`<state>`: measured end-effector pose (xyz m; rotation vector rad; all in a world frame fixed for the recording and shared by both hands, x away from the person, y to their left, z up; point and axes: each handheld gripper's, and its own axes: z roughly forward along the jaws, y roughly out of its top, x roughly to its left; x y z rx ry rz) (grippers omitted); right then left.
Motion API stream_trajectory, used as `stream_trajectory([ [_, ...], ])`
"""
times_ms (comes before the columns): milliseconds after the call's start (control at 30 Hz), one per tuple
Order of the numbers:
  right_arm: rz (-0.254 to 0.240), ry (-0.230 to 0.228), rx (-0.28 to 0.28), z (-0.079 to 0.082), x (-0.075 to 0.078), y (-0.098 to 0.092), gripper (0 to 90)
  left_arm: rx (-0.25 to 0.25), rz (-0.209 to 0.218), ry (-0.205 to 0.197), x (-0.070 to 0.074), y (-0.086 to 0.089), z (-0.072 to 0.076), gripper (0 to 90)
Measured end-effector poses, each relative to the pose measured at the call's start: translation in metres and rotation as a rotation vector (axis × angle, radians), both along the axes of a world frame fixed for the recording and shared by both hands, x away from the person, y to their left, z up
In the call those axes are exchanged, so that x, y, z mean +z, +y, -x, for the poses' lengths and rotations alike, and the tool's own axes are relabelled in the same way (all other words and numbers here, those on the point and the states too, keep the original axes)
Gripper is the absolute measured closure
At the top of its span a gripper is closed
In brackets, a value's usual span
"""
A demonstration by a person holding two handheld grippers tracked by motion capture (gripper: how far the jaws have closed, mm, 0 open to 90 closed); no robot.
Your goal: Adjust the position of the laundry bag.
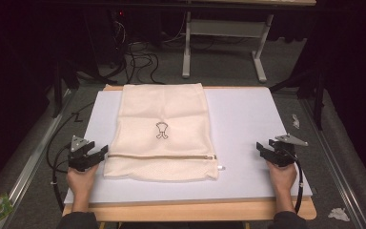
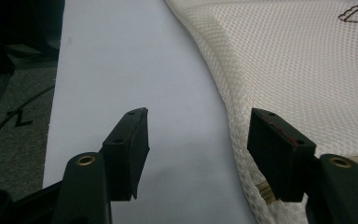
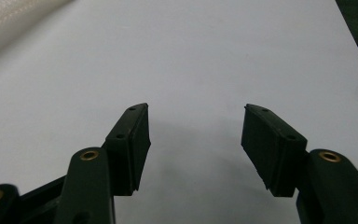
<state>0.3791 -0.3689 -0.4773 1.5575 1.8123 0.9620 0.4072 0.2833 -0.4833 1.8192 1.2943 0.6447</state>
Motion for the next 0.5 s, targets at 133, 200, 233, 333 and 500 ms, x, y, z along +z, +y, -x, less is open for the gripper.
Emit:
stream_trajectory([
  [133,-0.006,0.001,-0.006,0.0001,0.0000,-0.0009,43.2,0.000,0.008,-0.004,0.0000,0.0005,0.0004,39.3],
  [200,-0.006,-0.001,-0.006,0.0002,0.0001,-0.0009,43.3,0.000,0.010,-0.004,0.0001,0.0011,0.0005,39.4],
  [233,-0.007,0.000,-0.008,0.0003,0.0001,-0.0007,43.7,0.002,0.014,-0.004,0.0001,0.0016,0.0005,39.4],
  [333,-0.002,0.001,-0.006,0.0001,-0.0001,-0.0003,43.8,0.002,0.010,-0.005,0.0002,0.0010,0.0007,39.8],
  [500,0.006,0.005,-0.001,-0.0007,-0.0003,0.0007,44.2,0.009,0.014,-0.011,0.0002,0.0014,0.0013,40.0],
])
